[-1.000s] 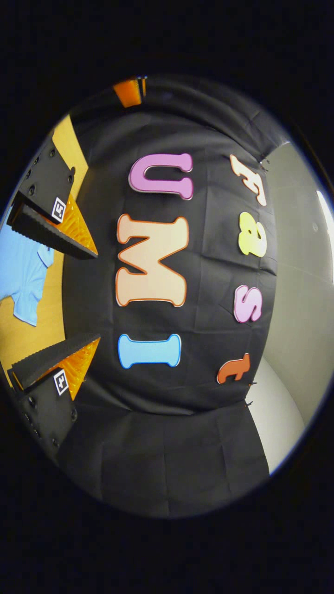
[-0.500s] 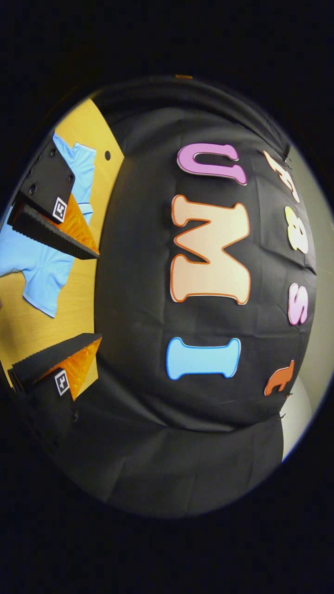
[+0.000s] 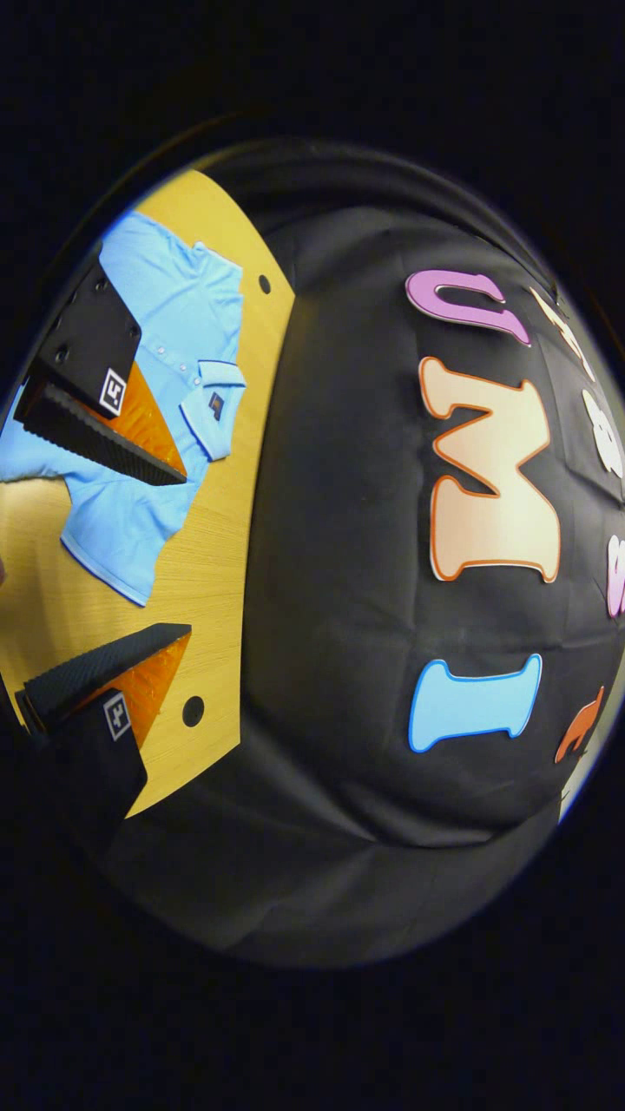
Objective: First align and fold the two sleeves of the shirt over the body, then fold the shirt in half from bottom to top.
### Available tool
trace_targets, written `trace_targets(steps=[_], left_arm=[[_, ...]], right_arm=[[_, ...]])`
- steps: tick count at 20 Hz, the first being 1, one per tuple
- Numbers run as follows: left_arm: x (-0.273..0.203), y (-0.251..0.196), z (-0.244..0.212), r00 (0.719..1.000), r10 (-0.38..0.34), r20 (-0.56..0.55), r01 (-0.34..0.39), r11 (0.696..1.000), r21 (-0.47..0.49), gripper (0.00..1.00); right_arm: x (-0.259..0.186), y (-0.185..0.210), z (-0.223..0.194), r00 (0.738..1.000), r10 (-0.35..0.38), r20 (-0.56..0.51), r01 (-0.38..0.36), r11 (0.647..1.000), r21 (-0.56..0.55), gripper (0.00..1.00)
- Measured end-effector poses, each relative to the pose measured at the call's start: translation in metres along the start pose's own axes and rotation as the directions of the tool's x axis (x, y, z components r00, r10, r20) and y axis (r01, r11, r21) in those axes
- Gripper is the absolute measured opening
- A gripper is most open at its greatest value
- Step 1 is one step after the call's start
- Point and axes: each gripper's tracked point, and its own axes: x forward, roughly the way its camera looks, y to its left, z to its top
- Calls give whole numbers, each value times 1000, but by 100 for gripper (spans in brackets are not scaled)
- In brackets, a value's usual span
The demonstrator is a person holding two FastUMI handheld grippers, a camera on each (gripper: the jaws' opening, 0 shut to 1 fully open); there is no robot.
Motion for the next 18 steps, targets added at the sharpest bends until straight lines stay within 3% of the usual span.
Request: trace_targets(steps=[7, 18], left_arm=[[-5, 2, -6, 999, 49, -20, -49, 998, 31, 96], [3, -5, -25, 994, 81, -75, -78, 996, 50, 94]], right_arm=[[43, -12, -77, 984, -28, -174, 34, 999, 31, 99], [76, -7, -133, 949, 0, -315, 35, 994, 106, 99]])
